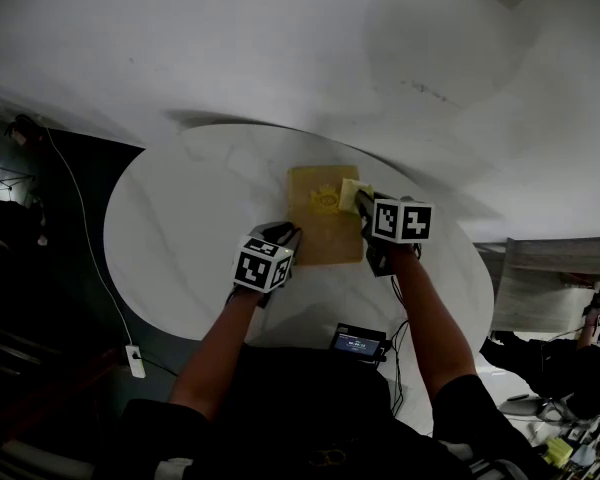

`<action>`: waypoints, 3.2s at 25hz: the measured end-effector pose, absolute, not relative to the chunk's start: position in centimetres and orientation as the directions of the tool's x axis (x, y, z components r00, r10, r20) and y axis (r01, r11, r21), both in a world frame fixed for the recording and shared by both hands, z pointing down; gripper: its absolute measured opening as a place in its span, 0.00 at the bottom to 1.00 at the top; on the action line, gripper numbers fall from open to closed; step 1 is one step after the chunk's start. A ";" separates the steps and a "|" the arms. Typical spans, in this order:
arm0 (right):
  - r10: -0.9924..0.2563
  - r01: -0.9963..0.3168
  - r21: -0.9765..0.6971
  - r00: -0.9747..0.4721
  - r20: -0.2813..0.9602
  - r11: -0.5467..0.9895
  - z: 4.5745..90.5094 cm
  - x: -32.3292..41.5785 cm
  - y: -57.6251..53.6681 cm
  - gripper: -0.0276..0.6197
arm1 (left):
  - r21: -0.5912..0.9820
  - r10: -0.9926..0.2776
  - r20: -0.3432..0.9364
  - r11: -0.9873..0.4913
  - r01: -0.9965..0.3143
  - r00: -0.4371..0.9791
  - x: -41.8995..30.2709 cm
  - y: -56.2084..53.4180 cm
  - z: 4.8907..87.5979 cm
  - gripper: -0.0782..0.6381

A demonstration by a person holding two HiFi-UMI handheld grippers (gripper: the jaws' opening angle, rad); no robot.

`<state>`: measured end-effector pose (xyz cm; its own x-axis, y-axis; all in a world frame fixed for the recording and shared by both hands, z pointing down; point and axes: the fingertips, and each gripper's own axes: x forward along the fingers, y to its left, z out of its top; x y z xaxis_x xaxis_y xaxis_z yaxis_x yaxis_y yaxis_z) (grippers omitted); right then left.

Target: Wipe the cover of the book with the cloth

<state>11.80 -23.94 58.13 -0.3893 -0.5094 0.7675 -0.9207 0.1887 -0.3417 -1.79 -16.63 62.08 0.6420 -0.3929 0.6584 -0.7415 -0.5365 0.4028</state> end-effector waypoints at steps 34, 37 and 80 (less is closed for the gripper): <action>-0.367 -0.850 -0.395 -0.512 0.777 0.350 60.6 0.8 -20.3 0.18 | 0.432 -0.391 0.648 -0.518 -0.738 0.653 -2.0 -15.1 62.1 0.23; -0.368 -0.852 -0.390 -0.507 0.779 0.348 60.6 1.1 -20.3 0.18 | 0.440 -0.390 0.648 -0.509 -0.740 0.654 -2.0 -15.1 62.2 0.23; -0.489 -0.930 -0.351 -0.357 0.796 0.107 59.9 13.8 -19.8 0.18 | 0.437 -0.391 0.643 -0.518 -0.735 0.658 -2.1 -15.1 61.9 0.23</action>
<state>13.85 -19.83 59.91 -0.3570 -0.4889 0.7959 -0.9301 0.1071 -0.3513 -2.08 -15.08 61.90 0.6582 -0.3910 0.6434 -0.7351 -0.5184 0.4369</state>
